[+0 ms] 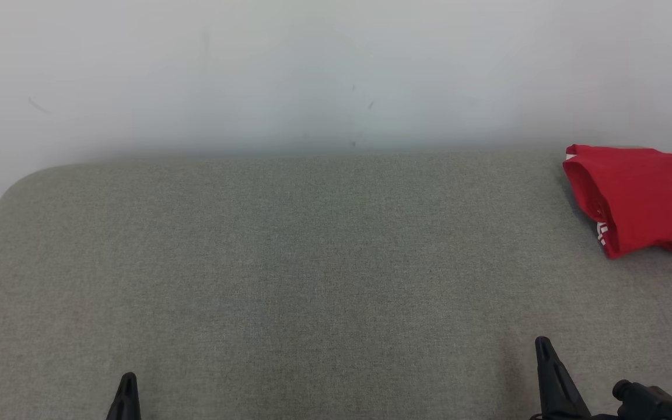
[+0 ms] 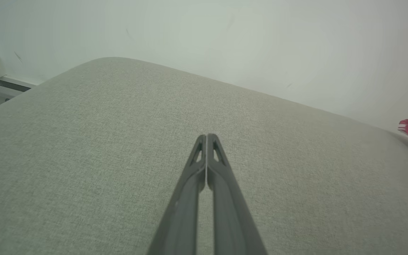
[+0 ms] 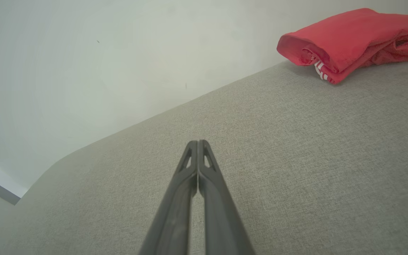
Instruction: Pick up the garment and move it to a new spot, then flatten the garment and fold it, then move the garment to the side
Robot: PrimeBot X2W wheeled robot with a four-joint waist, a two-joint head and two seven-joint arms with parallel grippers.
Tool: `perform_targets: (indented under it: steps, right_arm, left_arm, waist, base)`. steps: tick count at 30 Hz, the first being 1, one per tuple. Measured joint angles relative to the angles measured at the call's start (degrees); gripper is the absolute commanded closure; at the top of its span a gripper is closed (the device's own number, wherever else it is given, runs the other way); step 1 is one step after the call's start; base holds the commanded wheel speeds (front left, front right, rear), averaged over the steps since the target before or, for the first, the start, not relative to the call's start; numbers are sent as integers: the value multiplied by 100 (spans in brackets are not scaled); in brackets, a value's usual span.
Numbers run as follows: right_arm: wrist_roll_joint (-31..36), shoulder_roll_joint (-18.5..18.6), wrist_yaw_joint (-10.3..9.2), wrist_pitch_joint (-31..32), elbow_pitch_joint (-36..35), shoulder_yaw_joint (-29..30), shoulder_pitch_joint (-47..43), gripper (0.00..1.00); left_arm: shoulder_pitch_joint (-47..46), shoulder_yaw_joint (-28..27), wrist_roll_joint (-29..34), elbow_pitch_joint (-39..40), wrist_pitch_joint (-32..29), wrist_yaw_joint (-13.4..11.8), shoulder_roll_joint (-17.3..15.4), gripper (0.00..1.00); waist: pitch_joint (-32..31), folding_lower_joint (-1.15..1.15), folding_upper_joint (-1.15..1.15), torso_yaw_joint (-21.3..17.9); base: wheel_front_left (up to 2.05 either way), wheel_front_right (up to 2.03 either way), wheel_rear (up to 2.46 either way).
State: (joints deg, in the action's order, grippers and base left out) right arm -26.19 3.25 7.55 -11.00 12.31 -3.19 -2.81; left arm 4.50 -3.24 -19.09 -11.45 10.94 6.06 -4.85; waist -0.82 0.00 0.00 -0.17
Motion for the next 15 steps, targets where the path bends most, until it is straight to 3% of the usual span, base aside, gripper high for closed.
perform_targets:
  steps: [15]
  right_arm:
    - [-1492, 54, 0, 304, 35, 119, 183, 100]
  left_arm:
    - [-194, -55, -1602, -45, -359, 27, 41, 100]
  waist:
    - [14, 0, 0, 2]
  base:
    - [0, 0, 0]
